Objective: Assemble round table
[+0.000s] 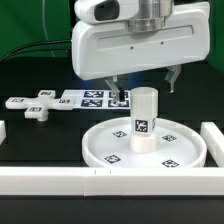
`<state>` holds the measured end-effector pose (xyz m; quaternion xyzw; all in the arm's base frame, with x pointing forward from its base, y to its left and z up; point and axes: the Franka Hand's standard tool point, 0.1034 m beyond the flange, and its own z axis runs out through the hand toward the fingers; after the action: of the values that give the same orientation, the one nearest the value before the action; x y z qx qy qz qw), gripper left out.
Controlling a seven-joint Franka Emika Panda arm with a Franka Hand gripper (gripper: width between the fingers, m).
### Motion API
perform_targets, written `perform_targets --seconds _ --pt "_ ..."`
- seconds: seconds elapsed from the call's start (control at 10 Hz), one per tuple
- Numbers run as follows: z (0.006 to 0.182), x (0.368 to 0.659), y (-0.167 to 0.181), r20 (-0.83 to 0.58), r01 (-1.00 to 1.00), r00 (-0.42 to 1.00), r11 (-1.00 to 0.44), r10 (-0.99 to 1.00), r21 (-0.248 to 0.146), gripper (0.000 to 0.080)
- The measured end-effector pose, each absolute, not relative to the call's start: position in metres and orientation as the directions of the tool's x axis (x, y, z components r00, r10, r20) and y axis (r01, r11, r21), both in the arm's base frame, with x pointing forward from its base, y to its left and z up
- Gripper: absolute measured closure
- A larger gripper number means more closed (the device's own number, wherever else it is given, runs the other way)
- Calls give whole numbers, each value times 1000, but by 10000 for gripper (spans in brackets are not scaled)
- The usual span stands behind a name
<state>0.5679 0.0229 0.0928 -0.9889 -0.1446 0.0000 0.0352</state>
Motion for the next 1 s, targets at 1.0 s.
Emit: perform_targets --seconds 1.0 --pt "86 569 21 34 285 958 -957 284 -59 393"
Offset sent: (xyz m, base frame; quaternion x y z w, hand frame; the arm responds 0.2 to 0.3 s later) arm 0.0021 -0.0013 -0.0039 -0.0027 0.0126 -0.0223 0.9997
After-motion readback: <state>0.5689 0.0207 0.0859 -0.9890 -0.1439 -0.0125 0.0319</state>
